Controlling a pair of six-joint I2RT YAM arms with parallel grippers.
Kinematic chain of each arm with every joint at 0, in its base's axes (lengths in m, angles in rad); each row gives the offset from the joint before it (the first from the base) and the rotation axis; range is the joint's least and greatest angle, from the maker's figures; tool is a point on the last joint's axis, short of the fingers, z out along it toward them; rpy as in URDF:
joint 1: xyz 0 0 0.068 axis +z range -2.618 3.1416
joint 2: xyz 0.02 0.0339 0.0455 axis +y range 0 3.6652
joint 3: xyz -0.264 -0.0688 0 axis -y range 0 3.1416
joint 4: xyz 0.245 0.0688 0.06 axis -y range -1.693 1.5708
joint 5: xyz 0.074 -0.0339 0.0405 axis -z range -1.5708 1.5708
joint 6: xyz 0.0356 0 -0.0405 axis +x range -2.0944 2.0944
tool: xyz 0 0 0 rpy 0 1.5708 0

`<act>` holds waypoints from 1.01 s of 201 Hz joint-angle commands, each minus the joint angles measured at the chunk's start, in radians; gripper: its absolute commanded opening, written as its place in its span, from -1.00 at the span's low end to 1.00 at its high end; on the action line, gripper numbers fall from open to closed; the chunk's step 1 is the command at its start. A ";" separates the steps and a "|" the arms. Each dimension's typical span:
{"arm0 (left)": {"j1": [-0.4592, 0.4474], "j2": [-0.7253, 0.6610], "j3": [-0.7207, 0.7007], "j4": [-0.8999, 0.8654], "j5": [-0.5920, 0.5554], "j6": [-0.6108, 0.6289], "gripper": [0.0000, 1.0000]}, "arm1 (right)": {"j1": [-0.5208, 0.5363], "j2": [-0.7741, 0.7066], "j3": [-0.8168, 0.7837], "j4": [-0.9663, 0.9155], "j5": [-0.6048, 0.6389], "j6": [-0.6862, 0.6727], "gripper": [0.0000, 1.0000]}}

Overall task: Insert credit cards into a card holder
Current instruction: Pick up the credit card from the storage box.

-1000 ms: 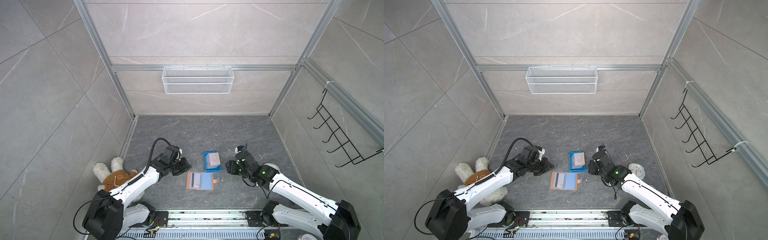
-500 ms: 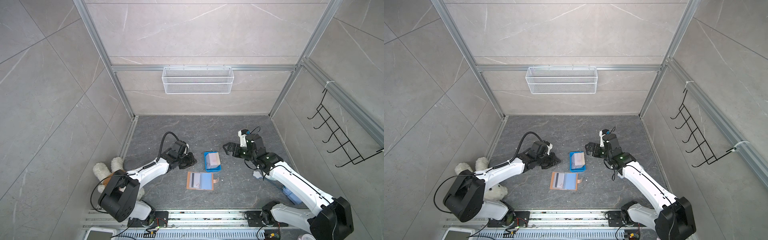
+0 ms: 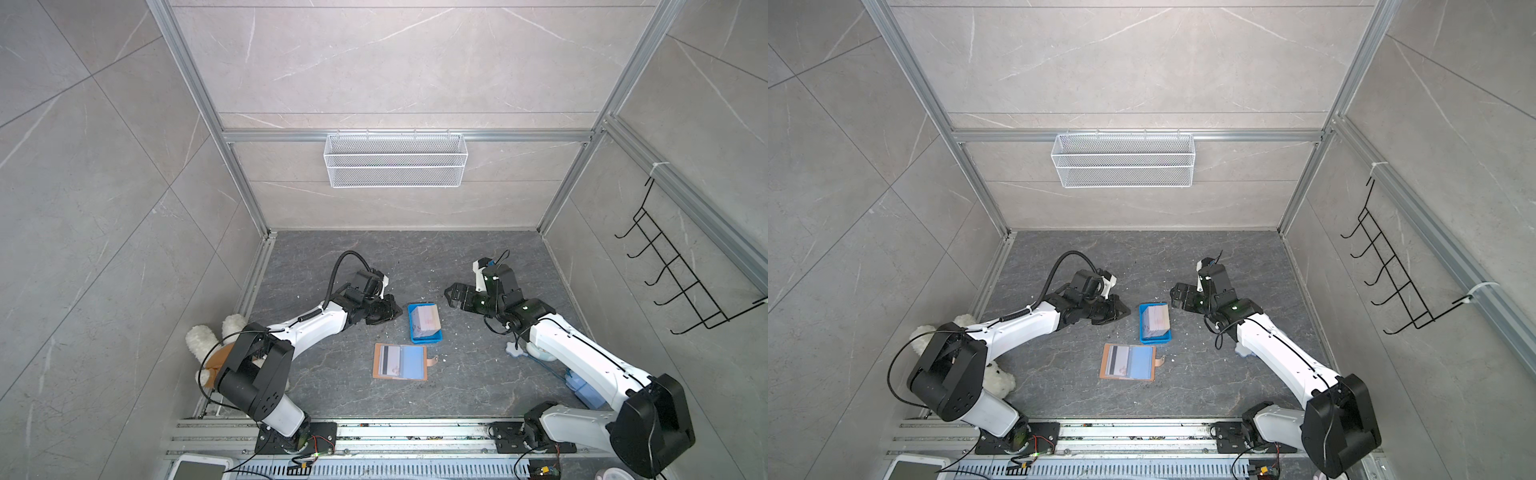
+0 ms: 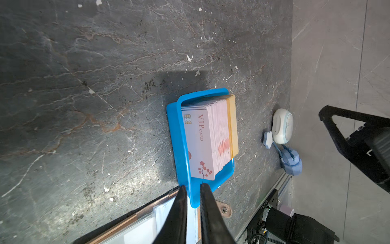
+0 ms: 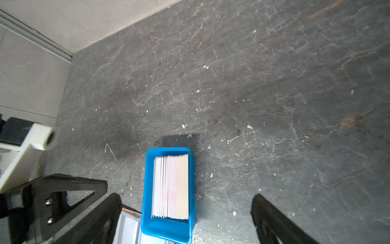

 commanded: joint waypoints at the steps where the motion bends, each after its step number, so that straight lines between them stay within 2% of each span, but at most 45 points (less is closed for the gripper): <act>1: 0.004 0.019 0.053 0.013 0.046 0.048 -0.68 | 0.029 0.057 0.002 0.003 0.041 -0.019 0.92; 33: 0.004 0.075 0.094 0.024 0.033 0.031 -0.67 | 0.079 0.143 0.045 0.001 0.064 -0.039 0.92; 87: -0.022 0.162 0.162 0.005 0.025 0.006 -0.75 | 0.119 0.227 0.052 0.028 0.013 -0.058 0.92; 170: -0.061 0.148 0.143 -0.021 -0.017 -0.030 -0.75 | 0.201 0.290 0.059 0.012 0.053 -0.041 0.98; 203: -0.065 0.142 0.148 -0.018 0.011 -0.030 -0.85 | 0.228 0.311 0.067 0.003 0.068 -0.039 0.99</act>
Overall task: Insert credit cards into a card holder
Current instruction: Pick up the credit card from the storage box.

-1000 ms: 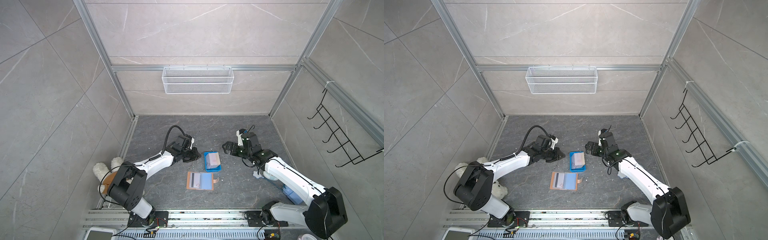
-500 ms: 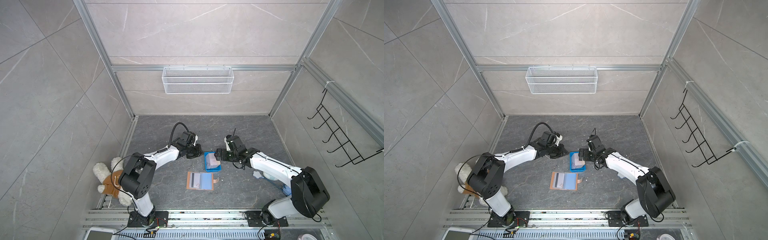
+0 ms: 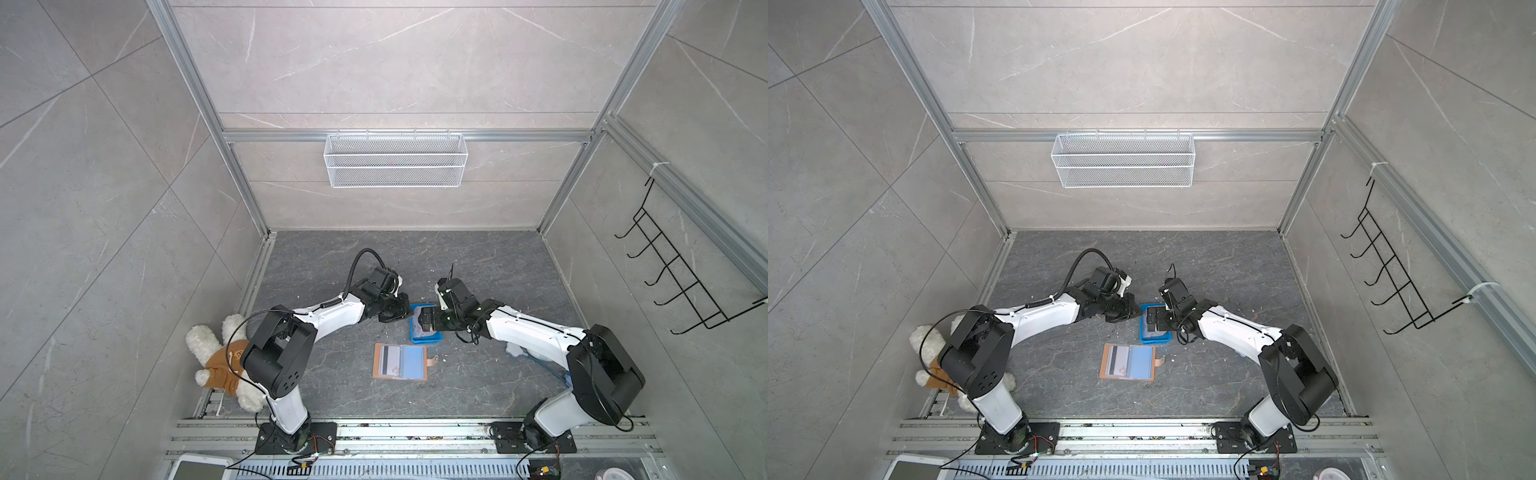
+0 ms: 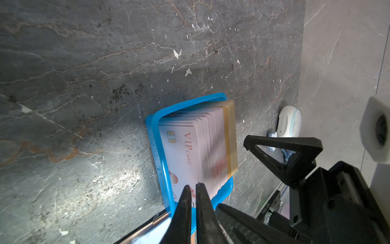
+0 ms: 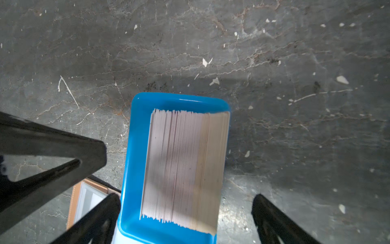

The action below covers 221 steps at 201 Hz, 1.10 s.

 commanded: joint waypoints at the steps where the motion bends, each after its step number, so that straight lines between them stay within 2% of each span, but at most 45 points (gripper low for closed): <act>1: -0.004 -0.021 0.018 -0.003 0.016 -0.005 -0.85 | 0.018 0.025 0.031 -0.008 0.033 -0.005 0.99; 80: -0.007 0.043 0.060 -0.016 0.057 -0.011 -1.00 | 0.040 0.091 0.080 -0.053 0.085 0.008 0.99; 221: -0.017 0.141 0.115 -0.106 0.028 -0.006 -1.00 | 0.047 0.105 0.093 -0.102 0.149 0.020 0.98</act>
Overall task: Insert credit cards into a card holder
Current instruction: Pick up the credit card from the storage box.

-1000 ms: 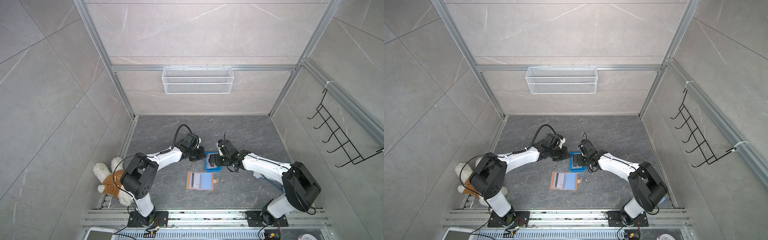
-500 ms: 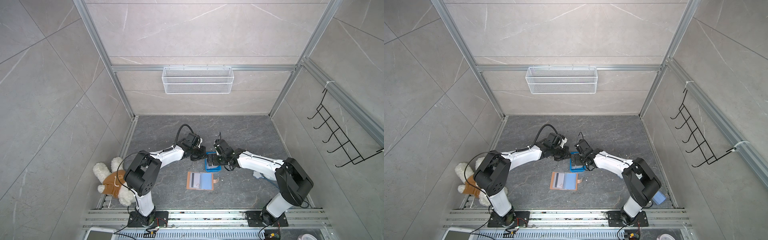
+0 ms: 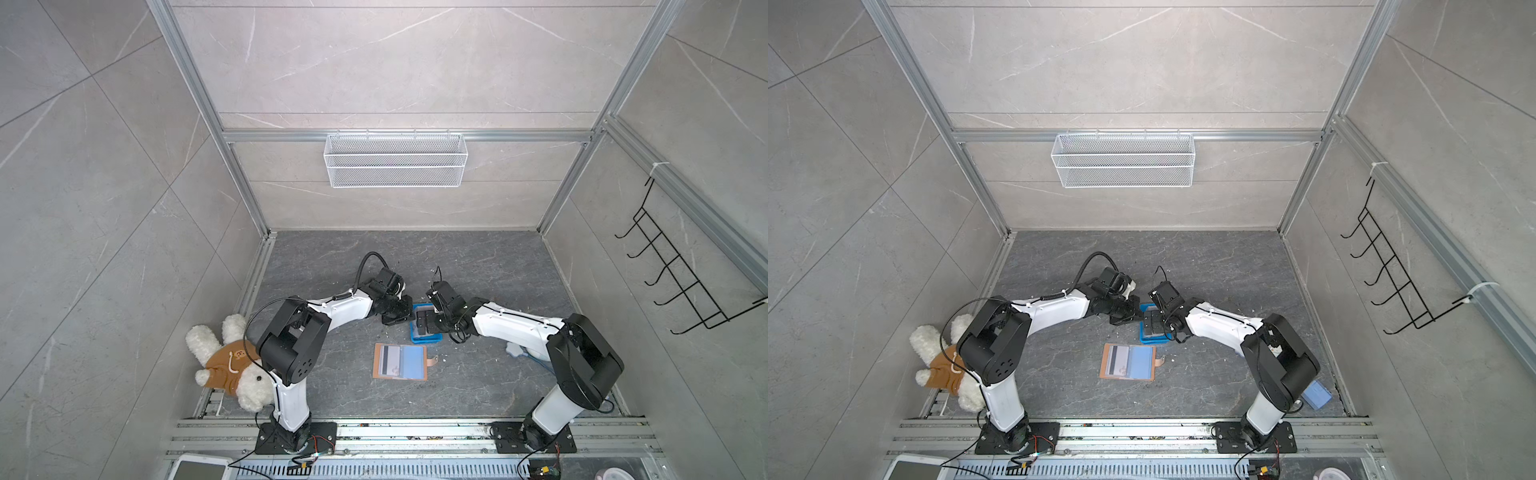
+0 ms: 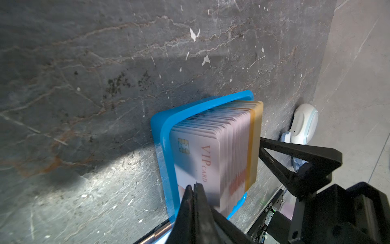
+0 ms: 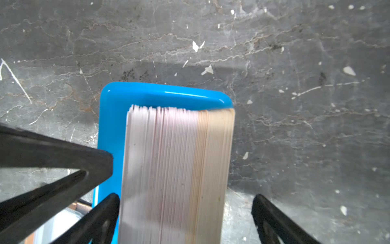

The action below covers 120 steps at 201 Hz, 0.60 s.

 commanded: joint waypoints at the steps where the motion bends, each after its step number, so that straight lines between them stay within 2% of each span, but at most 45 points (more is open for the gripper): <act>1: -0.005 0.025 0.039 -0.036 0.000 0.007 -1.00 | 0.007 -0.003 0.028 -0.038 0.043 0.011 0.98; 120: -0.016 0.059 0.058 -0.060 0.011 0.017 -1.00 | 0.008 -0.052 0.045 -0.094 0.094 -0.009 0.96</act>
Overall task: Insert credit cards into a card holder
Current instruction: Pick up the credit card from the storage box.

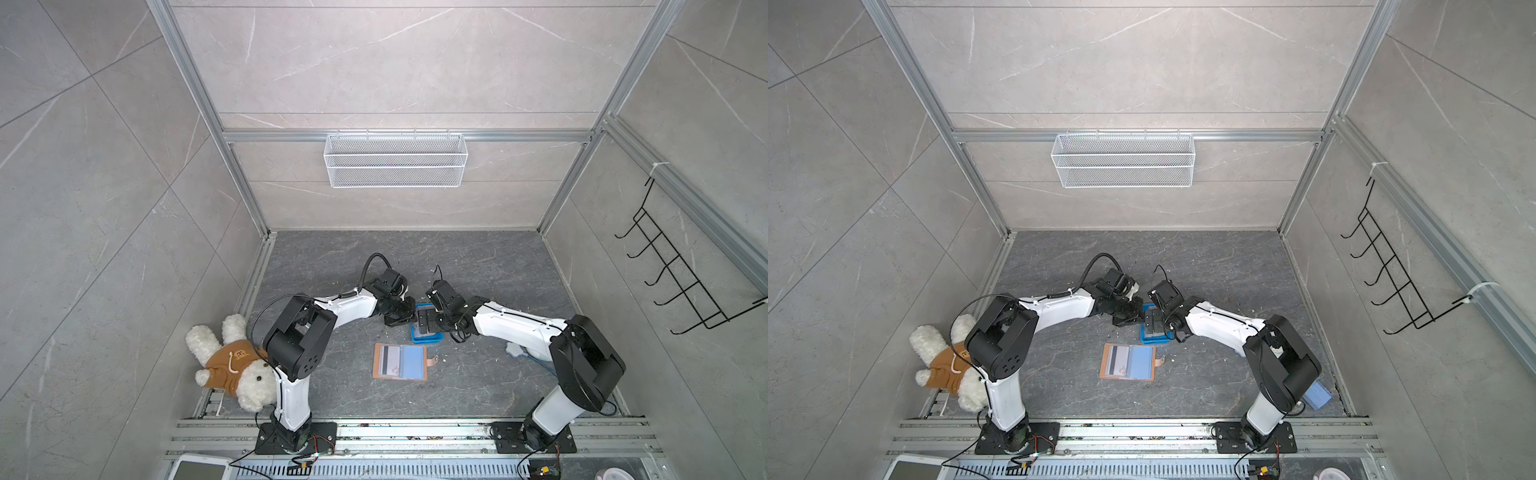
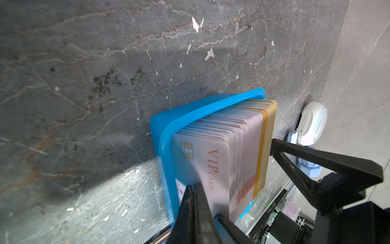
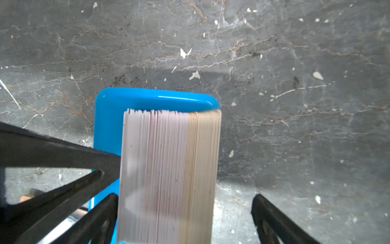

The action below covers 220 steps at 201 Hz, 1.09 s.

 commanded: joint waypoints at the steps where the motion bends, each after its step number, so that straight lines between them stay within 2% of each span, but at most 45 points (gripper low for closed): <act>1: -0.005 0.010 0.021 -0.036 0.008 0.016 -1.00 | 0.003 -0.037 0.025 -0.048 0.041 -0.012 0.96; 50: -0.006 -0.028 0.009 -0.033 -0.003 0.010 -1.00 | 0.003 -0.045 0.015 -0.042 0.022 -0.007 0.95; 87: -0.008 -0.045 -0.008 -0.035 -0.021 0.008 -1.00 | 0.005 -0.026 0.007 0.005 -0.100 -0.033 0.93; 178: -0.009 -0.049 -0.022 -0.043 -0.036 0.012 -1.00 | 0.008 0.011 0.011 -0.020 -0.036 -0.006 0.95; 220: -0.010 -0.049 -0.023 -0.050 -0.037 0.014 -1.00 | 0.008 -0.021 0.005 -0.033 0.010 0.003 0.94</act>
